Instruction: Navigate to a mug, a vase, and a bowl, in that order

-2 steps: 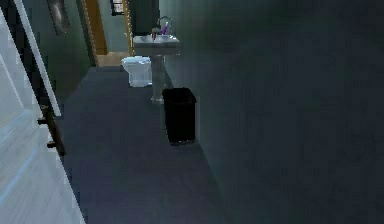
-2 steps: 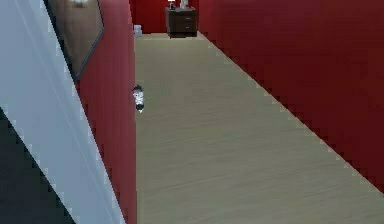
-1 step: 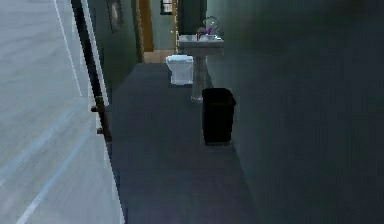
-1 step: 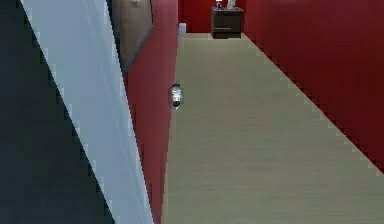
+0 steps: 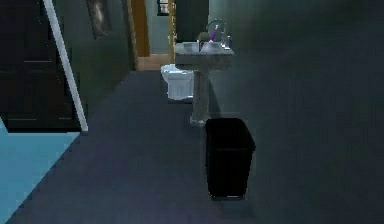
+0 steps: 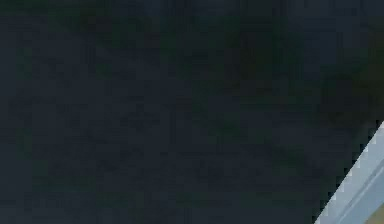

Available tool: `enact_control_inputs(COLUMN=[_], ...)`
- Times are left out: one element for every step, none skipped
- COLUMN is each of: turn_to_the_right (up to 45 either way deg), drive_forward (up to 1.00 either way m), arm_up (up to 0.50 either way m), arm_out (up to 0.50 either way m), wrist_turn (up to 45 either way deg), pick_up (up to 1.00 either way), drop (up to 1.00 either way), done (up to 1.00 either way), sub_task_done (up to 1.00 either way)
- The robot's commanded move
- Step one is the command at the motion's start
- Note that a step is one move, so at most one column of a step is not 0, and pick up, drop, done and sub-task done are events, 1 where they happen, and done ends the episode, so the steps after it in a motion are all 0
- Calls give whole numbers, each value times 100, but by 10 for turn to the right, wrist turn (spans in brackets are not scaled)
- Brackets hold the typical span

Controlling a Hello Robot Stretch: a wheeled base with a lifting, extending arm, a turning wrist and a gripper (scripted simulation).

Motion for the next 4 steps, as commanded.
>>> enact_control_inputs(turn_to_the_right=[0, -150, 0, 0], drive_forward=[30, 0, 100, 100], arm_up=[0, 0, 0, 0], arm_out=[0, 0, 0, 0], wrist_turn=[0, 0, 0, 0], pick_up=[0, 0, 0, 0], drop=[0, 0, 0, 0], done=[0, 0, 0, 0], sub_task_done=[0, 0, 0, 0])
